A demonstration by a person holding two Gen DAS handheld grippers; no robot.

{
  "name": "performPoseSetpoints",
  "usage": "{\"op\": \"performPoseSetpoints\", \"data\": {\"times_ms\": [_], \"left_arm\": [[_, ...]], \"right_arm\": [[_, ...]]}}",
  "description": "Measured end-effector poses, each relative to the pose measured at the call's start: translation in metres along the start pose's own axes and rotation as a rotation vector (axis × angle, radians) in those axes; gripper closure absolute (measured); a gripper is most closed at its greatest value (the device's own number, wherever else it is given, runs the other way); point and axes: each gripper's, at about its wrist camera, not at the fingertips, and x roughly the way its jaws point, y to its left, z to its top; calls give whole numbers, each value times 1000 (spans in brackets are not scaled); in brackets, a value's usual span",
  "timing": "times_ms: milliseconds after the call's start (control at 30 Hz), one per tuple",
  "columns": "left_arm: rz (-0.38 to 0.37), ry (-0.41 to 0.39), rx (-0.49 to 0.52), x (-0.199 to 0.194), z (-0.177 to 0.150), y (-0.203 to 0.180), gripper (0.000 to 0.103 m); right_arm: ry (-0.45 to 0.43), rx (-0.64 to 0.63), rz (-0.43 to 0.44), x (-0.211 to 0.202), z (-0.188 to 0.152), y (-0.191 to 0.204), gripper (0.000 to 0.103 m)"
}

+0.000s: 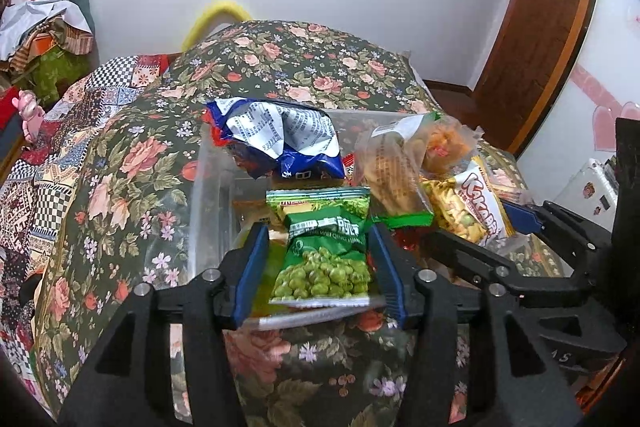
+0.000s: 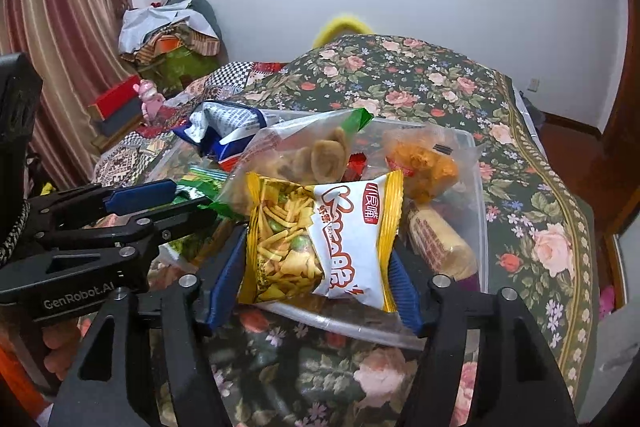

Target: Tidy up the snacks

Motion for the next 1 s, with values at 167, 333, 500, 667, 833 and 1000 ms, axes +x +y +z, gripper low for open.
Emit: {"op": "performPoseSetpoints", "data": {"times_ms": [167,333,500,667,833,1000], "left_arm": [[1,-44,-11,-29,0,1,47],[-7,-91,-23,-61,1,0,47],[-9,-181,-8,-108,3,-7,47],[-13,-308,23,-166,2,-20,47],[-12,-414,37,-215,-4,-31,36],[-6,-476,55,-248,-13,-38,31]], "right_arm": [[-48,5,-12,-22,2,2,30],[-94,18,-39,-47,7,3,29],[-173,11,-37,-85,13,11,29],[-284,4,-38,-138,16,25,29],[-377,-29,-57,-183,11,46,19],[-433,-13,-62,-210,4,55,11]]}}
